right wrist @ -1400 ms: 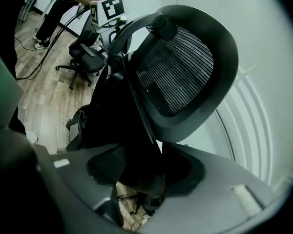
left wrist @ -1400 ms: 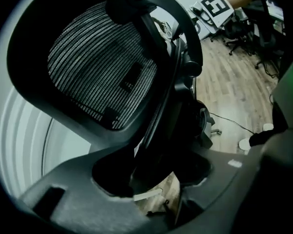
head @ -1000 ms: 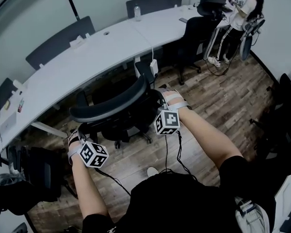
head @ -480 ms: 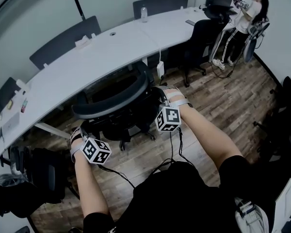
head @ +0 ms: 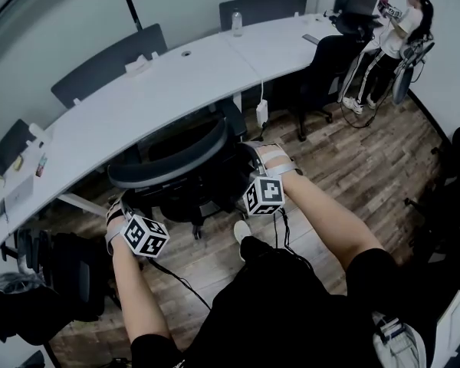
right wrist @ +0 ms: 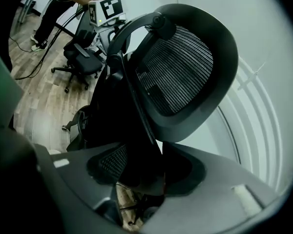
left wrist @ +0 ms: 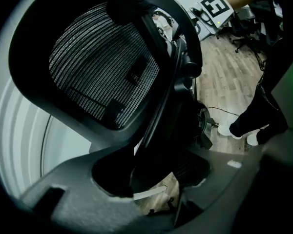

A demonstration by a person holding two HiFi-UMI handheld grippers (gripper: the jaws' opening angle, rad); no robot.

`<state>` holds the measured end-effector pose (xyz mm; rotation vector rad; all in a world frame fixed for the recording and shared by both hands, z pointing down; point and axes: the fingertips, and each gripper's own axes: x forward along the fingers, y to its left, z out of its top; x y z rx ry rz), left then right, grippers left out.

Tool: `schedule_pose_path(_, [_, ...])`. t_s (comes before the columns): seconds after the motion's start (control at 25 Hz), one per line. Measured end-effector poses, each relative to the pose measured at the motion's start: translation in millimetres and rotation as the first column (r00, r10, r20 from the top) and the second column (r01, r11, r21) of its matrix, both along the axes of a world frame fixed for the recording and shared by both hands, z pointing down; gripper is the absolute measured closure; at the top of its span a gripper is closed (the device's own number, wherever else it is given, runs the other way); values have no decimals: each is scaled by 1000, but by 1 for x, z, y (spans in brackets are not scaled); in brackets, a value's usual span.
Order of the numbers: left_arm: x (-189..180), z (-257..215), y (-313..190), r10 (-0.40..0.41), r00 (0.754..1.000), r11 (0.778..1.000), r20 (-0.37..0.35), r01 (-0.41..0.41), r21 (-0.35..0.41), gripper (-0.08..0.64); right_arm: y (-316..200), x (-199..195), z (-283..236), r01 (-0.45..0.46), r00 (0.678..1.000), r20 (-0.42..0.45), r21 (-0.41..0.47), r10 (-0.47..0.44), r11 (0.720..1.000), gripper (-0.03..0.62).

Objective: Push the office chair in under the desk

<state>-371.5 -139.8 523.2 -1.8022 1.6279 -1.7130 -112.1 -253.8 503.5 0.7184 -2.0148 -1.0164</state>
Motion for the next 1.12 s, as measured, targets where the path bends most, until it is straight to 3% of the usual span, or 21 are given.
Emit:
schedule_pose_path(0.32, [-19,-2,-16,-13,999,1000,34,13,-13,350,-12,-17,-2,1,1000,12,13,-1,1000,365])
schedule_pose_path(0.64, [-14,0,-39,-16,999,999,43,15,34,354,-62,-23,3,-14,1000,-1,-26,14,1000,364])
schedule_pose_path(1.12, [-71,-2,-95,-61,997,998,42,61,12,353,-118,-81,-1,34,999,22,-2,-34,999,364])
